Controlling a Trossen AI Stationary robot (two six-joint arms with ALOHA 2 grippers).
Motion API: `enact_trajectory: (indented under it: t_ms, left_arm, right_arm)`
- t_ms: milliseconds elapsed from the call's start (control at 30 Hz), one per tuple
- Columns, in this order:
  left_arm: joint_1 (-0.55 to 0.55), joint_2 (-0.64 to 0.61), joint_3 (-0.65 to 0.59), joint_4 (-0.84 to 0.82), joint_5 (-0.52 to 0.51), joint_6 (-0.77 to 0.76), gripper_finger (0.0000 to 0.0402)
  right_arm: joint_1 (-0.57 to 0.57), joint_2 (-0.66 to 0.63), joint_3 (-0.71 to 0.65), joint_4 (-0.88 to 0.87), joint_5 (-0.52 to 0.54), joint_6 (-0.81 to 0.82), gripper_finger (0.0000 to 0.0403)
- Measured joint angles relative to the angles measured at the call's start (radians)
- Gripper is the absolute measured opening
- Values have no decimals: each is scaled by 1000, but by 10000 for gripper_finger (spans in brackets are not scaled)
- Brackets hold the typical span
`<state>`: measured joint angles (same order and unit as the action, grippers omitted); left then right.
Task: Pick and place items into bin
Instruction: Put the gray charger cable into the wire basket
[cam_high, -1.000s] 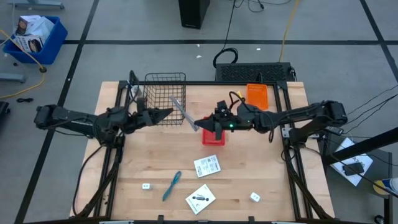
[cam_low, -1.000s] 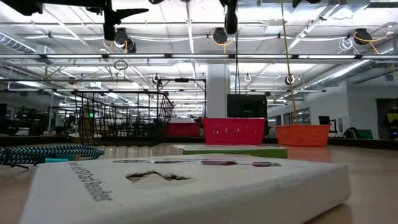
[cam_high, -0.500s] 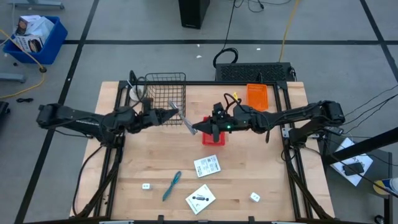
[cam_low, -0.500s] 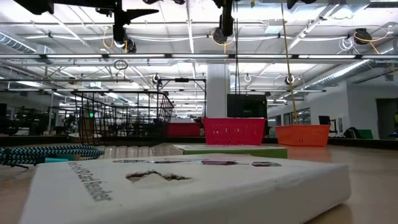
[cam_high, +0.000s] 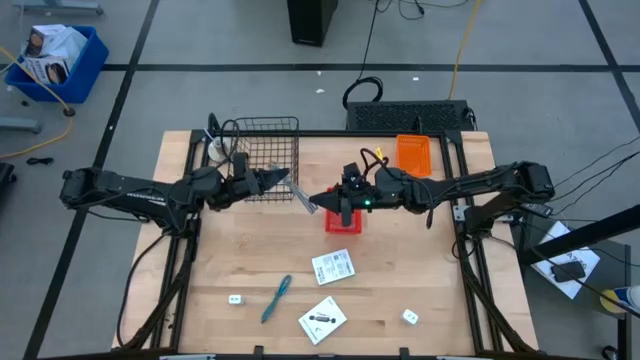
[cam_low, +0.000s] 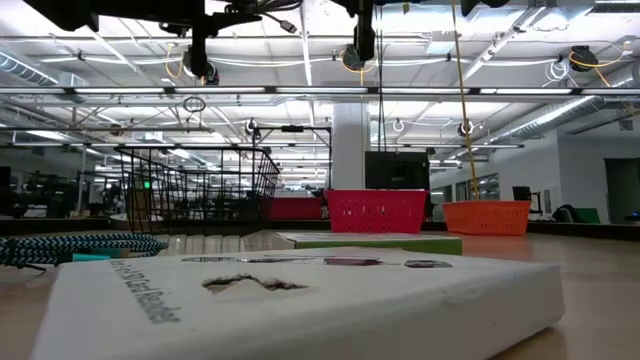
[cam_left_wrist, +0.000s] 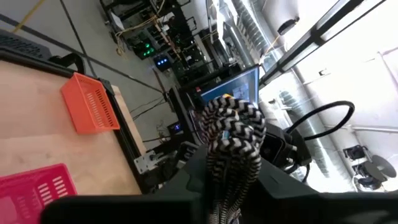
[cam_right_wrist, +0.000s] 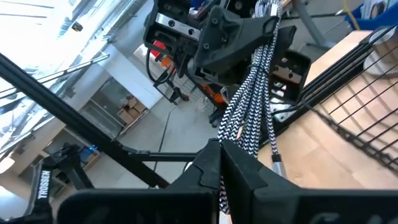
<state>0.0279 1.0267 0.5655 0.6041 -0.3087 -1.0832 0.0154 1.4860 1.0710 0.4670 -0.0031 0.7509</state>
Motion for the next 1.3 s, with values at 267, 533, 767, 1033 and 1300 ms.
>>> enact_trajectory:
  t_ms: [267,533,767,1033,1300]
  left_arm:
    - [103,-63,-2,-25,113,-15,61]
    - [243,-225,-1,-313,179,-22,48]
    - [363,-307,-1,-617,193,-22,43]
    - [451,-282,-1,-850,173,1,63]
    - [500,-210,-1,-886,208,44,43]
  right_arm:
    - [-29,-7,0,5,-74,-28,33]
    - [-34,-28,-1,10,-131,-36,50]
    - [-34,-42,-2,34,-132,-43,51]
    - [-19,-41,-2,31,-131,-71,51]
    - [-13,-41,-2,35,-129,-82,51]
